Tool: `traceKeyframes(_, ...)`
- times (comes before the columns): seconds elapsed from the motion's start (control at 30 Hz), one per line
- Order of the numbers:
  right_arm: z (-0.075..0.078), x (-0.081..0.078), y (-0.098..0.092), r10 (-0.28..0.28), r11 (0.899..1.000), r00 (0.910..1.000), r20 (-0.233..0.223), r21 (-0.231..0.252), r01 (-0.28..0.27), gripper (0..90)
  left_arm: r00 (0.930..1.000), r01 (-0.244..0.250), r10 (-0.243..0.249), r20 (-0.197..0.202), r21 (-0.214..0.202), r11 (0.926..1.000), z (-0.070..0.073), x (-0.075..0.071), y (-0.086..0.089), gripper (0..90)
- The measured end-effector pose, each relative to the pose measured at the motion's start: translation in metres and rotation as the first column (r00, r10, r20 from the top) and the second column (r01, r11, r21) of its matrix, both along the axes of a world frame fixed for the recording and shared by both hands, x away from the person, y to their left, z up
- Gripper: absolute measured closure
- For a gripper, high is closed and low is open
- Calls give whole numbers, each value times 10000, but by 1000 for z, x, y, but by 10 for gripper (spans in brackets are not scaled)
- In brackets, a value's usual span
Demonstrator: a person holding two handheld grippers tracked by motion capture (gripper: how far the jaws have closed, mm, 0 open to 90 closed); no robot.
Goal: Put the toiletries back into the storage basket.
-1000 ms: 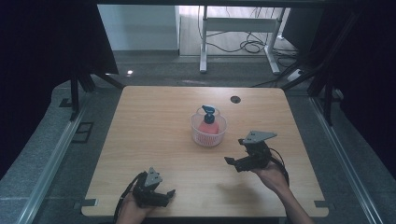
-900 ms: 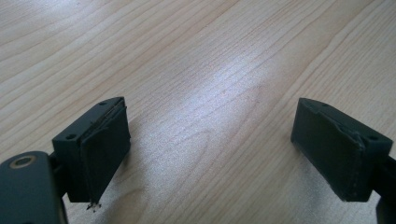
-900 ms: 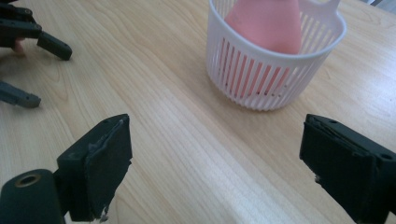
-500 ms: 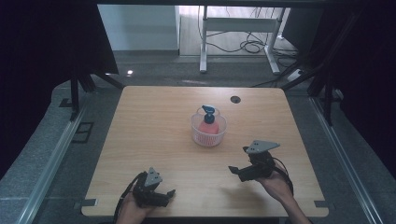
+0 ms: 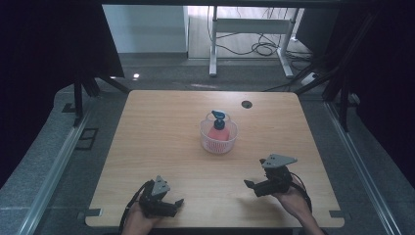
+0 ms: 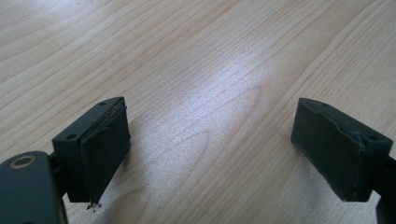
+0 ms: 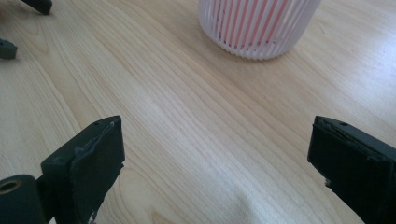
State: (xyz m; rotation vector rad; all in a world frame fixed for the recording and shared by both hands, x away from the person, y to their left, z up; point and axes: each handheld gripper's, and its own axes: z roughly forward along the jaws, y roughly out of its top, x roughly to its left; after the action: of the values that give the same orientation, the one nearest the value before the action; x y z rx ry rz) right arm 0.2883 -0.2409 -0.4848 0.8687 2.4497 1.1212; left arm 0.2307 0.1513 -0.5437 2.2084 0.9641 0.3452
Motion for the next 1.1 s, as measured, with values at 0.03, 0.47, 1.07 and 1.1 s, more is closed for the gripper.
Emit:
traceKeyframes(0.03, -2, 0, -1, -24, 10000, 10000, -33, 9, 24, 32, 10000, 0, 0, -2, 1, 10000, 0, 0, 0, 113)
traceKeyframes(0.47, -26, -4, -13, -326, 9994, 9989, -333, -76, 324, 28, 10000, -6, 6, -3, -3, 10000, 0, 0, 0, 114)
traceKeyframes(1.07, -55, -2, -15, -420, 9982, 9959, -798, -461, 384, 28, 10000, -10, 10, -2, -7, 10000, 0, 0, 0, 113)
traceKeyframes(1.1, -58, -3, -15, -436, 9979, 9957, -819, -504, 396, 0, 10000, -10, 10, 0, -9, 10000, 0, 0, 0, 113)
